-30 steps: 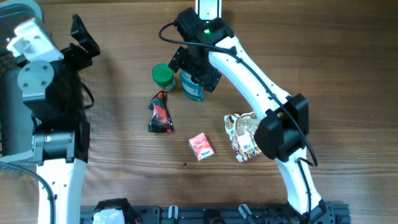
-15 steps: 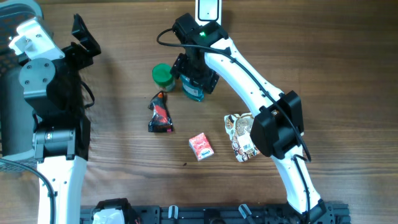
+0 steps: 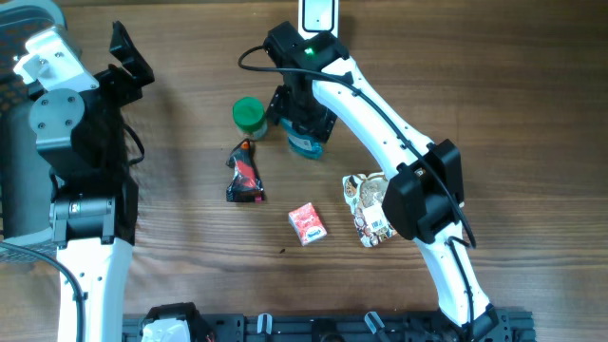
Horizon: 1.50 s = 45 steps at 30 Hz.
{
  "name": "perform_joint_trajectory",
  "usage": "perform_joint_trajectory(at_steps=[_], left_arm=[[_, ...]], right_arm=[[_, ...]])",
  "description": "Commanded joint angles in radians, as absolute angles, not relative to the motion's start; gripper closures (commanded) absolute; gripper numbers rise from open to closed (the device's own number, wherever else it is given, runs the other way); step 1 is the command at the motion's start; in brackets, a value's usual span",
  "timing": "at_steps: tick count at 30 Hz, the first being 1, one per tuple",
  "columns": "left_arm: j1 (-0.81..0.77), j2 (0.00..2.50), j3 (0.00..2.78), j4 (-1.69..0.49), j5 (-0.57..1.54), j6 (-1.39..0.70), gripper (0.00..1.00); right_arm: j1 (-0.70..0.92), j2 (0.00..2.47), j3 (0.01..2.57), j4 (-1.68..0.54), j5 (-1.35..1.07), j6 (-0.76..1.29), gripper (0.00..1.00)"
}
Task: Scan the item barcode
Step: 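Close the right gripper around the Listerine bottle's neck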
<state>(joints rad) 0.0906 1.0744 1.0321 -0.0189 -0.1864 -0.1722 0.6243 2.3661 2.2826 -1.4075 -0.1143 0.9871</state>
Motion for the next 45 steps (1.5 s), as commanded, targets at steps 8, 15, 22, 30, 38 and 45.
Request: perform_joint_trajectory(at_steps=[8,15,22,30,38,45], left_arm=[[0.088,1.077,1.038,-0.008,-0.196,-0.16,0.0],[0.088,1.077,1.038,-0.008,-0.196,-0.16,0.0],[0.088,1.077,1.038,-0.008,-0.196,-0.16,0.0],[0.088,1.077,1.038,-0.008,-0.196,-0.16,0.0],[0.088,1.077,1.038,-0.008,-0.196,-0.161,0.0],[0.088,1.081,1.038,-0.008,-0.196,-0.161,0.0]], right_arm=[[0.63,2.385,2.283,-1.505,-0.008,0.797,0.21],[0.63,2.385,2.283,-1.49,-0.134,0.534,0.18],[0.628,2.385,2.283,-1.463,-0.313,0.418,0.14],[0.628,2.385,2.283,-1.467,-0.255,0.422,0.0],[0.628,2.385,2.283,-1.497,-0.108,0.418,0.01],[0.632,2.384,2.285,-1.498,-0.109,0.418,0.0]])
